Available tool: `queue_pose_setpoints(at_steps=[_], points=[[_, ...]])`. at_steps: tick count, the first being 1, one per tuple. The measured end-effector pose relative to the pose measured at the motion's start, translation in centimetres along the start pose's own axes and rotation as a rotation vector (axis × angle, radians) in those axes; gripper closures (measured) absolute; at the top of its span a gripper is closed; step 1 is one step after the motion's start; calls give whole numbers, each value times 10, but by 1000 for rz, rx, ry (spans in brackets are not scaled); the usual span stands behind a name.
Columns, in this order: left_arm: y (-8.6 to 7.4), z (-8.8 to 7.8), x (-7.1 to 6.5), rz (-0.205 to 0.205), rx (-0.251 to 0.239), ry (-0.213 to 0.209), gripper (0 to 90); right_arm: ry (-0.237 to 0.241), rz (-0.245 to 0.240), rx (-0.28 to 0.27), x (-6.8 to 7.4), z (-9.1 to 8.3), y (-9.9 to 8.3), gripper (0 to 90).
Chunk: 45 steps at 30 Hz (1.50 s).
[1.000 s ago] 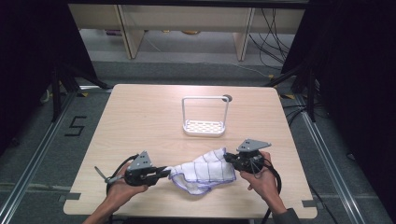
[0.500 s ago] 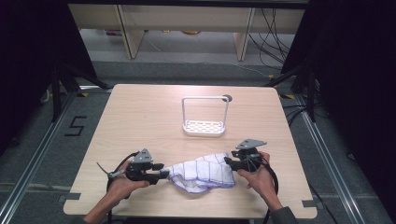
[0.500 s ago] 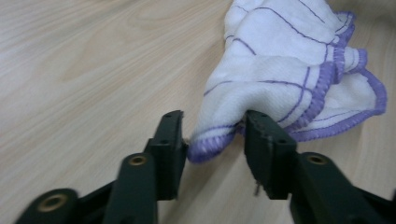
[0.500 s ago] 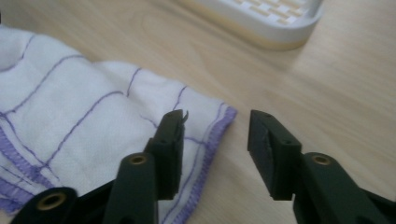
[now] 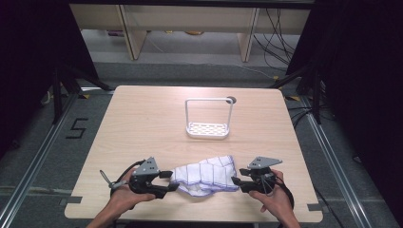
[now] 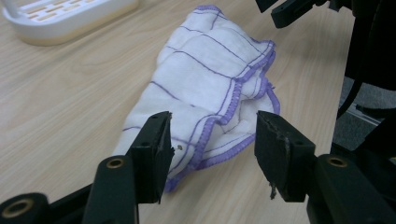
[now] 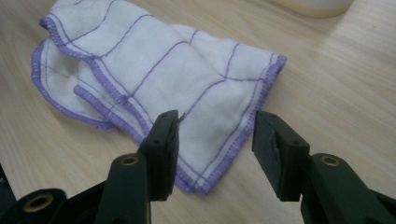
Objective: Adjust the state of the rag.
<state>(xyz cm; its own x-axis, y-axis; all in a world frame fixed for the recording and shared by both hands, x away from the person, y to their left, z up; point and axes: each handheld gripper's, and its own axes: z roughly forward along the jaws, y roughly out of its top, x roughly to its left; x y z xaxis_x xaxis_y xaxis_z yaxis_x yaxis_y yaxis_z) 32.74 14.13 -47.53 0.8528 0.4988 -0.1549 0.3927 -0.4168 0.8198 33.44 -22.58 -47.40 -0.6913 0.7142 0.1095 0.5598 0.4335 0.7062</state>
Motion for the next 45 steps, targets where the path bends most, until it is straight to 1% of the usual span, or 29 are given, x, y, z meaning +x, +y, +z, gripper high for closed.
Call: queue_pose_setpoints(at_steps=[2, 5, 6, 7, 8, 9, 10, 12, 13, 15, 16, 17, 19, 20, 22, 24, 25, 26, 28, 29, 30, 31, 34, 36, 38, 39, 40, 43, 45], points=[[2, 7, -2, 16, 13, 8, 466, 11, -8, -7, 1, 2, 0, 510], [4, 17, -3, 68, 53, 20, 470, 15, 2, 4, 2, 3, 0, 504], [4, 20, -4, 70, 51, 24, 470, 18, 18, 0, 4, 4, -1, 501], [5, 24, -3, 79, 62, 34, 473, 17, -7, 7, 2, 4, 0, 498], [5, 27, -3, 78, 63, 36, 485, 19, -6, 10, 3, 5, 0, 496], [5, 30, -3, 109, 73, 40, 508, 20, -2, 9, 3, 5, 0, 496], [5, 32, -3, 113, 75, 41, 543, 17, -10, 6, 3, 5, 0, 496], [5, 34, -1, 166, 108, 61, 655, 19, -4, 4, 4, 5, 0, 497], [4, 36, -1, 147, 95, 69, 711, 24, -20, -2, 3, 5, 0, 498], [5, 35, 5, 143, 111, 70, 828, 27, -11, 10, 4, 5, 0, 506], [5, 35, 4, 129, 97, 76, 862, 26, -12, 9, 5, 5, -1, 508], [5, 34, 5, 142, 97, 74, 871, 27, -16, 13, 6, 6, -1, 512], [7, 30, 6, 142, 89, 94, 878, 28, -28, -3, 8, 9, -2, 521], [8, 31, 5, 132, 57, 85, 879, 34, -37, 11, 9, 9, -4, 530], [10, 28, 3, 102, 40, 87, 879, 36, -47, 39, 12, 10, -7, 550], [13, 26, 4, 115, 35, 79, 879, 38, -73, 47, 15, 16, -10, 566], [14, 25, 4, 103, 34, 78, 879, 32, -69, 71, 16, 17, -10, 572], [14, 26, 5, 103, 22, 76, 879, 30, -105, 82, 16, 21, -11, 580], [15, 24, 8, 104, 42, 73, 877, 14, -117, 85, 16, 27, -13, 646], [14, 25, 7, 87, 24, 75, 876, 6, -124, 89, 15, 29, -14, 672], [14, 24, 8, 93, 27, 80, 876, 10, -120, 85, 15, 29, -13, 709], [15, 23, 9, 94, 37, 74, 875, 19, -125, 90, 14, 28, -13, 760], [14, 24, 8, 77, 14, 69, 876, 13, -132, 83, 15, 26, -14, 861], [14, 23, 8, 78, 13, 68, 876, 8, -140, 88, 15, 24, -13, 870], [15, 23, 9, 85, 8, 63, 876, 31, -130, 85, 15, 20, -10, 874], [15, 21, 8, 81, 16, 69, 876, 53, -137, 68, 14, 18, -8, 874], [15, 21, 8, 72, -5, 63, 875, 39, -135, 48, 14, 15, -8, 874], [16, 17, 10, 70, -6, 59, 876, 76, -134, 36, 14, 4, -2, 874], [18, 14, 10, 61, -13, 54, 876, 69, -117, 0, 14, -4, 4, 876]])
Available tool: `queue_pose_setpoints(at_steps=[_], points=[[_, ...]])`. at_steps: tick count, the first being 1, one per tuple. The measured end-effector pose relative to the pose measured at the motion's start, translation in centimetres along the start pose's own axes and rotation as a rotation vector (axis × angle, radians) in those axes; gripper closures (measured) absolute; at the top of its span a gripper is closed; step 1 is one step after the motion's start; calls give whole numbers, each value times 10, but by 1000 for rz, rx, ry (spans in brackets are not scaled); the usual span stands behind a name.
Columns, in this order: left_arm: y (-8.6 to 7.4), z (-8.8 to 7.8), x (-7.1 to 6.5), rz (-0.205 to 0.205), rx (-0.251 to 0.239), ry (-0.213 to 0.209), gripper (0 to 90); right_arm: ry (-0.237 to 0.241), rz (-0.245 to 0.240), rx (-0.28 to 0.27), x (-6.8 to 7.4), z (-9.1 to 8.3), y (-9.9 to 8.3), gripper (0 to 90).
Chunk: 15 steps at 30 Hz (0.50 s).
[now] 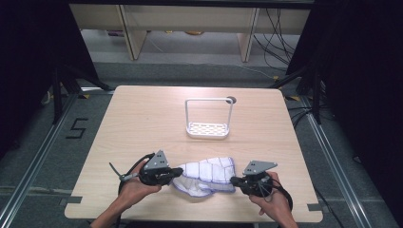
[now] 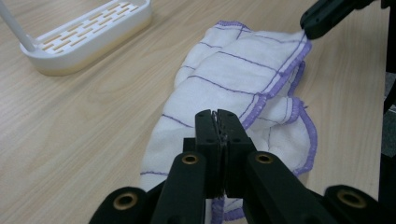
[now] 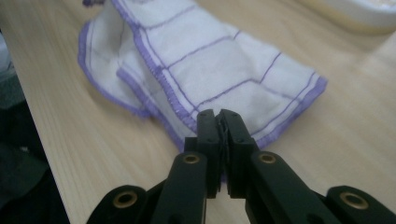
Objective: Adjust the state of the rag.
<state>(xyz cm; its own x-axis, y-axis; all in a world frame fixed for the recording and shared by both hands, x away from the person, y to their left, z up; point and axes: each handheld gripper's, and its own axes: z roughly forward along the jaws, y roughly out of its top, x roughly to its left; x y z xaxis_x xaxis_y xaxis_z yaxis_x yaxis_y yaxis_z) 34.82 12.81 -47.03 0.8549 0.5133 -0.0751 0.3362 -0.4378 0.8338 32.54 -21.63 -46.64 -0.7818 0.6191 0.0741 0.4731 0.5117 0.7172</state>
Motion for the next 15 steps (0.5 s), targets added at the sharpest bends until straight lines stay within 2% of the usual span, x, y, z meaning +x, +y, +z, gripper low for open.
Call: queue_pose_setpoints(at_steps=[4, 6, 8, 9, 11, 15], points=[[5, -7, 7, -20, -36, 6, 876, -35, -16, -61, -5, -10, 22, 878], [7, -11, 14, -22, -42, 19, 876, -48, -27, -92, -12, -8, 37, 878], [8, -13, 22, -43, -42, 31, 875, -49, -7, -102, -18, -1, 52, 879], [7, -13, 28, -52, -49, 39, 875, -59, -21, -112, -24, 6, 62, 879], [4, -13, 40, -74, -35, 57, 875, -64, -20, -108, -32, 21, 78, 879], [-9, -7, 66, -138, -22, 108, 873, -91, -26, -55, -46, 57, 101, 879]])
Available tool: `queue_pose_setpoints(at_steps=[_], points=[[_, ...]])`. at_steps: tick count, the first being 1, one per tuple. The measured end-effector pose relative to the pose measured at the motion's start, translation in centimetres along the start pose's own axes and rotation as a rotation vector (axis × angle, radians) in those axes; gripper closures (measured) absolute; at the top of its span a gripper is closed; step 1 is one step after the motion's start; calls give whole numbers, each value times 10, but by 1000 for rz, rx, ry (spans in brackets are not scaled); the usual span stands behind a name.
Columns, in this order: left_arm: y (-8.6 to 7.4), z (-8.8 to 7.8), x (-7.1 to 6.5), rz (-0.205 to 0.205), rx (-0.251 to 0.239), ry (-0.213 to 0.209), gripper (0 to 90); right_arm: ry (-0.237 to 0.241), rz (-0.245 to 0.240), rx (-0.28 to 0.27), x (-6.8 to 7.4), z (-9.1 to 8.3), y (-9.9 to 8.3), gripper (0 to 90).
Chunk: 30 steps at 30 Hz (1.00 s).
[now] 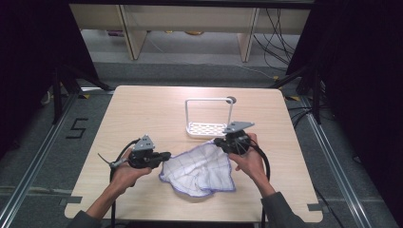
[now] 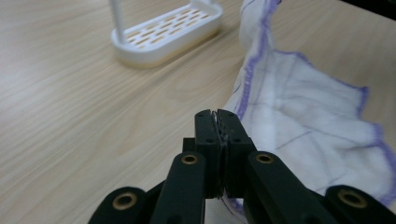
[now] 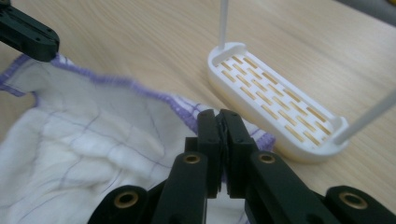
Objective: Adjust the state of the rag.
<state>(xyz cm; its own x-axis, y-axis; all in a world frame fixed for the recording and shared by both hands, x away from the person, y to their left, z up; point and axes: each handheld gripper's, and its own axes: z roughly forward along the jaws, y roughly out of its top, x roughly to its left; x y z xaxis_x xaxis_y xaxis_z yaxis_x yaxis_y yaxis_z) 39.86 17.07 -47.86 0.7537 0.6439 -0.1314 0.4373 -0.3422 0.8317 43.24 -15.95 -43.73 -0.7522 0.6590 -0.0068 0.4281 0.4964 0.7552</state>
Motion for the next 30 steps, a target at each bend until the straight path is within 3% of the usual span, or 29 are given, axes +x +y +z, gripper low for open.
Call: queue_pose_setpoints(at_steps=[2, 3, 4, 5, 6, 8, 11, 12, 14, 15, 17, 20, 21, 22, 26, 29, 30], points=[[-5, 5, 12, -16, 26, 20, 874, -8, 26, 24, -2, 23, 3, 878], [-8, 7, 18, -10, 51, 24, 873, -11, 16, 54, -4, 33, 4, 878], [-13, 13, 27, -25, 81, 22, 872, -6, 38, 88, -3, 43, 3, 878], [-13, 13, 27, -25, 81, 22, 869, -6, 38, 88, -3, 43, 3, 878], [-16, 16, 31, -31, 87, 27, 869, -16, 20, 146, -3, 62, -1, 878], [-22, 18, 36, -38, 115, 30, 858, -14, 24, 172, -1, 77, -7, 876], [-25, 13, 38, -62, 119, 60, 734, -19, 41, 194, 1, 83, -9, 819], [-25, 9, 36, -79, 102, 60, 681, -21, 29, 173, 0, 81, -9, 756], [-23, -2, 29, -99, 54, 53, 600, -37, 56, 169, 1, 73, -7, 625], [-21, -10, 25, -85, 56, 37, 573, -34, 45, 175, 0, 66, -7, 600], [-18, -22, 11, -104, 12, 7, 527, -35, 59, 165, 3, 50, -10, 556], [-18, -34, -18, -75, -25, -60, 514, -7, 72, 156, 7, 21, -18, 536], [-20, -36, -28, -63, -26, -83, 513, 0, 51, 127, 9, 15, -23, 530], [-21, -37, -37, -54, -28, -110, 513, 17, 15, 115, 9, 7, -28, 524], [-24, -32, -69, -16, -14, -171, 508, 39, 21, 111, 19, -18, -51, 509], [-23, -23, -84, 7, 5, -202, 506, 38, 42, 115, 19, -29, -63, 508], [-23, -20, -86, 28, 10, -210, 506, 17, 90, 118, 19, -32, -65, 515]])
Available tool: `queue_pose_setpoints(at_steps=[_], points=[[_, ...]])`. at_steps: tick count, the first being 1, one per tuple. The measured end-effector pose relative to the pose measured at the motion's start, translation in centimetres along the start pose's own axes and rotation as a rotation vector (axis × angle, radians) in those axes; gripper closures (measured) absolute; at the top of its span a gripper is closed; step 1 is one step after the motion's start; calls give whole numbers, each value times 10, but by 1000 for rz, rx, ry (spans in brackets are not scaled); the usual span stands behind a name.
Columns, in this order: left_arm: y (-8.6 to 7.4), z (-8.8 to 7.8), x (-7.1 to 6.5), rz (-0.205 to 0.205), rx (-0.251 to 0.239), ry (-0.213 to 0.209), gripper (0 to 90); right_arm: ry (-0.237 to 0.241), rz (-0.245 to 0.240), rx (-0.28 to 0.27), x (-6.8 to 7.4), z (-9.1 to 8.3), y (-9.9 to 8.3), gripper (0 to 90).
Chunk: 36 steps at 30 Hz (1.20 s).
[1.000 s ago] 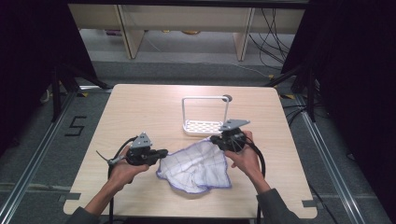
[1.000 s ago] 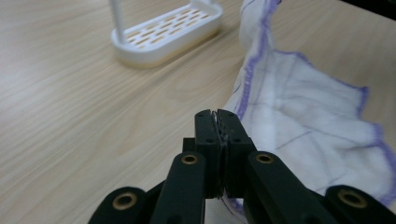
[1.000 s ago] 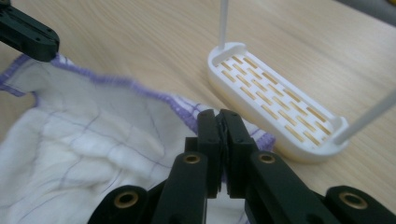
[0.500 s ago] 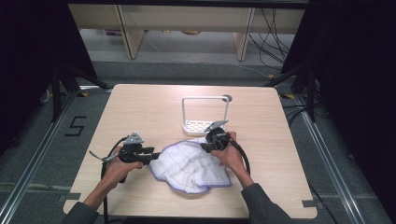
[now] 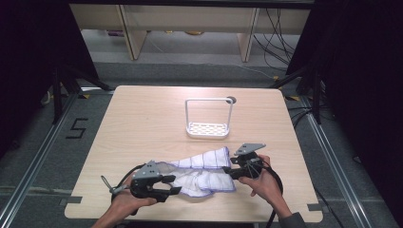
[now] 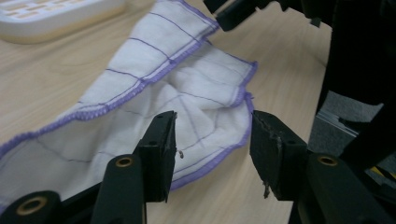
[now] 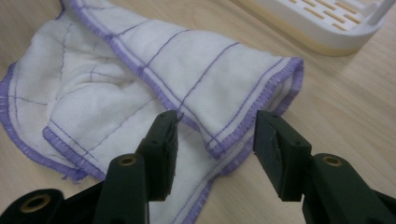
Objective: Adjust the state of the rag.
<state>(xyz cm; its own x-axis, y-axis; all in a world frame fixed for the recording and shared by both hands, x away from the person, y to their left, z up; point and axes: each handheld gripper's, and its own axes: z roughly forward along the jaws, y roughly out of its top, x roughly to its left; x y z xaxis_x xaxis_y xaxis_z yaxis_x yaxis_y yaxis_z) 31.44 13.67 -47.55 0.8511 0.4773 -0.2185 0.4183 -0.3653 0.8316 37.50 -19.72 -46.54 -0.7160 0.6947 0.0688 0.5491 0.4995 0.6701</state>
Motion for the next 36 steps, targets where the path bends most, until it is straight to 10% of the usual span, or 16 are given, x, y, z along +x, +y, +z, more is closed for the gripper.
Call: queue_pose_setpoints(at_steps=[21, 32, 36], points=[[1, 35, -18, 29, 50, -50, 522, -17, 101, -104, -23, 32, 43, 516], [1, 55, -29, 78, 95, -36, 516, -20, 80, -97, -21, 15, 27, 509], [0, 61, -29, 152, 129, -13, 652, -14, 111, -84, -21, 3, 21, 503]])
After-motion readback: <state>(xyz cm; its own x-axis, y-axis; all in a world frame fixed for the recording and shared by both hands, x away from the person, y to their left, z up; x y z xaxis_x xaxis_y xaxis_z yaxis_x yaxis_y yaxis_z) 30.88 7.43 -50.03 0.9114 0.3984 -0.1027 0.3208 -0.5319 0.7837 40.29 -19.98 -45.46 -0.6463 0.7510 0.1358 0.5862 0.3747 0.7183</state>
